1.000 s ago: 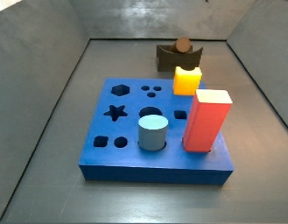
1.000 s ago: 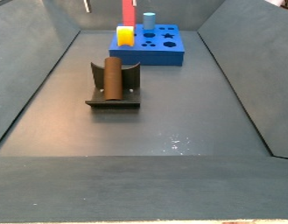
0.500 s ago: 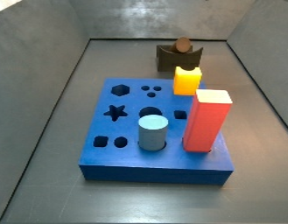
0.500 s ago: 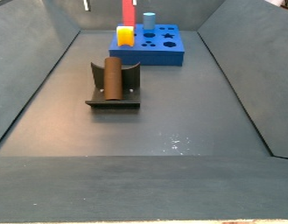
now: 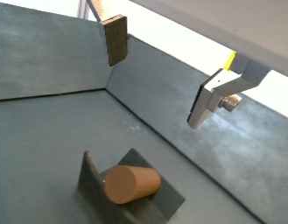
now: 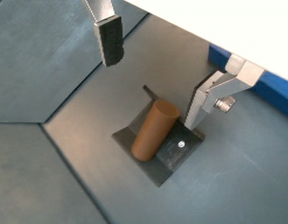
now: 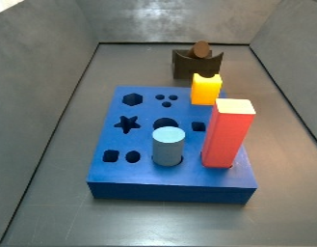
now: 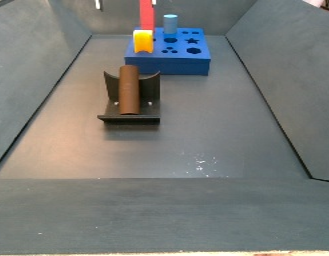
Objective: Pick up the round object. Move up. Place the round object on the fixture. Regrasp the round object. Move to above the board. Insert the round object.
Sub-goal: Regrasp the round object.
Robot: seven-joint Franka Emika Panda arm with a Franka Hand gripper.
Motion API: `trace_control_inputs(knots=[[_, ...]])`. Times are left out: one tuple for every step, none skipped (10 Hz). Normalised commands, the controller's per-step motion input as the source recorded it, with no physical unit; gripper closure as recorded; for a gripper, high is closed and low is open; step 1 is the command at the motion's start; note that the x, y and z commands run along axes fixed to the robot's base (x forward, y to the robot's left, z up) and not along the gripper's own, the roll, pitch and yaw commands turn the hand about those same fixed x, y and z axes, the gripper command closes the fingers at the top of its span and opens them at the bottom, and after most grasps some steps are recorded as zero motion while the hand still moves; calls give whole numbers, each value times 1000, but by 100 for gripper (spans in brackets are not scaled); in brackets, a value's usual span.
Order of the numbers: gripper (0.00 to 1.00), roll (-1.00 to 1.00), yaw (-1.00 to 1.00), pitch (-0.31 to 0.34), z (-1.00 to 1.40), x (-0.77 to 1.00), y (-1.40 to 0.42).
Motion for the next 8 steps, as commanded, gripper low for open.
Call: trace_control_inputs(knots=[[0,1000,44,59,-10,47,-29],[0,1000,50,72,-8,55,-33],[0,1000,56,87,-12,63,-34],[0,1000,69,113,-16,72,-38],[0,1000,80,138,-16,78,-42],[0,1000,103,175,-19,89,-42],[0,1000,124,204,-19,93,-43],[0,1000,172,243,-16,94,-47]])
